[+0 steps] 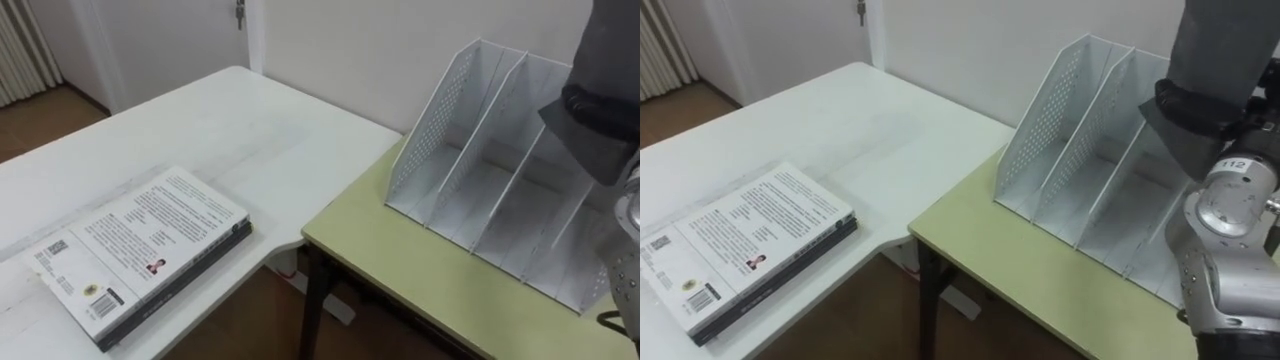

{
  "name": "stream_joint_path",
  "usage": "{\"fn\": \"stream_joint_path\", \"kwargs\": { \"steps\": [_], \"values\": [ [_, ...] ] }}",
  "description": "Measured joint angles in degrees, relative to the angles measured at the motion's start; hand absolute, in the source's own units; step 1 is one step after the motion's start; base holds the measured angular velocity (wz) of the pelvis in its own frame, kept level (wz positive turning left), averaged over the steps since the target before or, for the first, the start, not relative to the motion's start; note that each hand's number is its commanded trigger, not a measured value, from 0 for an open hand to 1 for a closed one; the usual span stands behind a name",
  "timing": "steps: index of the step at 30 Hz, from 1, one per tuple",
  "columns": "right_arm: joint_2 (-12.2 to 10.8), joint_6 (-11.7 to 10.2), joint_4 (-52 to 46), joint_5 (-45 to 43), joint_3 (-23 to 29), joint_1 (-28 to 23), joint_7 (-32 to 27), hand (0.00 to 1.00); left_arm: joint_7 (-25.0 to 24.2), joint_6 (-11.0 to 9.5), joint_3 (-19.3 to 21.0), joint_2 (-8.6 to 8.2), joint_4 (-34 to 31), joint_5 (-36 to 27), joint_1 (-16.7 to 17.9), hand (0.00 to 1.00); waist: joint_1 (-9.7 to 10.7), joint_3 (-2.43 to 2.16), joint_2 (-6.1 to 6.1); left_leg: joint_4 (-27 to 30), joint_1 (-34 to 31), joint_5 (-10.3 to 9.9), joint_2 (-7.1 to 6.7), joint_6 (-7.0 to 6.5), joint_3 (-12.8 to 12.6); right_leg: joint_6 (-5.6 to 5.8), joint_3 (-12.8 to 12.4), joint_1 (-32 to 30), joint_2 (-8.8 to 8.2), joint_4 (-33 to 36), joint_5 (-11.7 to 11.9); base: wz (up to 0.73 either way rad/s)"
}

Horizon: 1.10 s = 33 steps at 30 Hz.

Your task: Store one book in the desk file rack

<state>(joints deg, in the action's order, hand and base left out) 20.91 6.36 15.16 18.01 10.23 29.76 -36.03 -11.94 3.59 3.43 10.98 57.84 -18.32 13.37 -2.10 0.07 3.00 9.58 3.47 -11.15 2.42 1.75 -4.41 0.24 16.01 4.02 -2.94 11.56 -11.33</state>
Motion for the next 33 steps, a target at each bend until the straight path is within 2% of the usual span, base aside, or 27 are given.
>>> {"fn": "stream_joint_path", "kwargs": {
  "steps": [4, 17, 18, 19, 31, 33],
  "values": [
    [0.0, 0.0, 0.0, 0.0, 0.0, 0.0, 0.0, 0.0, 0.0, 0.2, -0.3, 0.0, -0.1, 0.0, 0.0, 0.0, 0.0, -0.13, -0.32, 0.0, 0.0, 0.0, 0.0, 0.0, 0.0, 0.0, 0.0, 0.0, 0.0, 0.0, 0.0, 0.0],
    [0.0, 0.1, 0.0, 2.0, 0.0, 0.0, -0.2, 0.0, 0.2, 0.8, -0.3, 0.01, -0.5, 0.0, 0.0, 0.0, 0.0, -0.14, -0.2, 0.0, 0.1, 0.0, -0.01, 0.0, 0.0, 0.0, 0.0, 0.0, 0.0, 0.0, 0.0, 0.0],
    [0.0, 0.1, 0.0, 2.0, 0.0, 0.0, -0.3, 0.25, 0.3, 0.8, -0.3, 0.01, -0.5, 0.0, 0.0, 0.0, 0.0, -0.13, -0.18, 0.0, 0.1, 0.0, -0.01, 0.0, 0.0, 0.0, 0.0, 0.0, 0.0, 0.0, 0.0, 0.0],
    [0.0, 0.1, 0.0, 2.0, 0.0, 0.0, -0.3, 1.0, 0.3, 0.8, -0.3, 0.02, -0.5, 0.0, 0.0, 0.0, 0.0, -0.12, -0.16, 0.0, 0.1, 0.0, -0.01, 0.0, 0.0, 0.0, 0.0, 0.0, 0.0, 0.0, 0.0, 0.0],
    [0.0, 0.1, 0.0, 2.0, 0.0, 0.1, -0.9, 1.0, 0.5, 0.8, -0.1, 0.1, -0.6, 0.0, 0.0, 0.0, 0.0, 0.01, 0.41, 0.0, 0.1, 0.0, -0.01, 0.0, 0.1, 0.0, 0.0, 0.0, 0.0, 0.0, 0.0, 0.0],
    [0.0, 0.7, 0.2, 2.1, 0.1, 0.2, -1.9, 1.0, 0.5, 0.6, -0.1, 0.12, -0.6, 0.0, 0.0, 0.0, 0.0, 0.1, 0.57, 0.0, 0.1, 0.0, -0.03, 0.0, 0.2, 0.0, 0.0, 0.0, 0.01, 0.0, 0.0, 0.0]
  ]
}}
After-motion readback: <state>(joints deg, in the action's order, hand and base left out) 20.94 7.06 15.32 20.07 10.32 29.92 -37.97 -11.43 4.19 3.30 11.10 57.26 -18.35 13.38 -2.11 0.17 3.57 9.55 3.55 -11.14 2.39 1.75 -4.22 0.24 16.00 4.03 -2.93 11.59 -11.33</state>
